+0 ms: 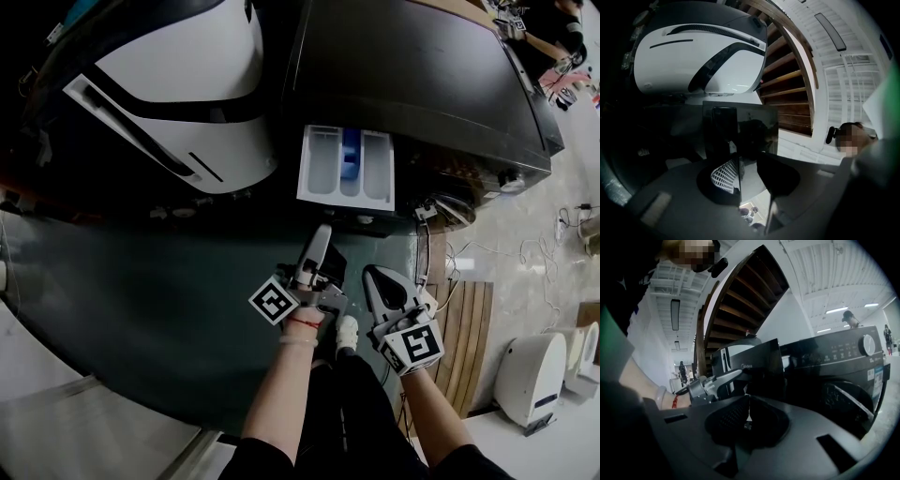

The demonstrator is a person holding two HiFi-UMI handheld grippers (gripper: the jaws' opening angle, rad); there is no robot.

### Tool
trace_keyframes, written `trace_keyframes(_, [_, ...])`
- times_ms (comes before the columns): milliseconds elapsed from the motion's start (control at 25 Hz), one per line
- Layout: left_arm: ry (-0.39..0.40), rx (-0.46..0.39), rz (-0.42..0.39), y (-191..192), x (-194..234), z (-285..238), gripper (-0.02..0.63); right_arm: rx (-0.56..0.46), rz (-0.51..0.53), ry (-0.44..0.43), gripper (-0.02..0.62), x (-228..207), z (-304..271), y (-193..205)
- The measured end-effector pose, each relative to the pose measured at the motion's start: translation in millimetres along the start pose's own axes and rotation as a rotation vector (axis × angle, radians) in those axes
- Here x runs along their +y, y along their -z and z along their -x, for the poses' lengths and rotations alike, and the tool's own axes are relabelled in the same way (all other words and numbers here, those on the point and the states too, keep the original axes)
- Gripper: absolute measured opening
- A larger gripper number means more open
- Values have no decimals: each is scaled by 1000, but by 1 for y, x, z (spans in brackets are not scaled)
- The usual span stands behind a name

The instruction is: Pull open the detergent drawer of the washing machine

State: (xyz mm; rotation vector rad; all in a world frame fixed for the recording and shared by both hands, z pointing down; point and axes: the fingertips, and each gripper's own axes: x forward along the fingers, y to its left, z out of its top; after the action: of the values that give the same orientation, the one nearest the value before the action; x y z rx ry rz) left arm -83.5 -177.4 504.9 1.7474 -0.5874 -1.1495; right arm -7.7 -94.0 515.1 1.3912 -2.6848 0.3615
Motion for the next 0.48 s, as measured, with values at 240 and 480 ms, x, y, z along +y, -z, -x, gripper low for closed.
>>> trace_keyframes(240, [1, 6, 0, 2, -3, 4, 127, 3, 4, 9, 12, 2, 5, 1])
trace_keyframes(480, [-15, 11, -9, 2, -4, 6, 120, 2, -4, 17, 12, 6, 9, 2])
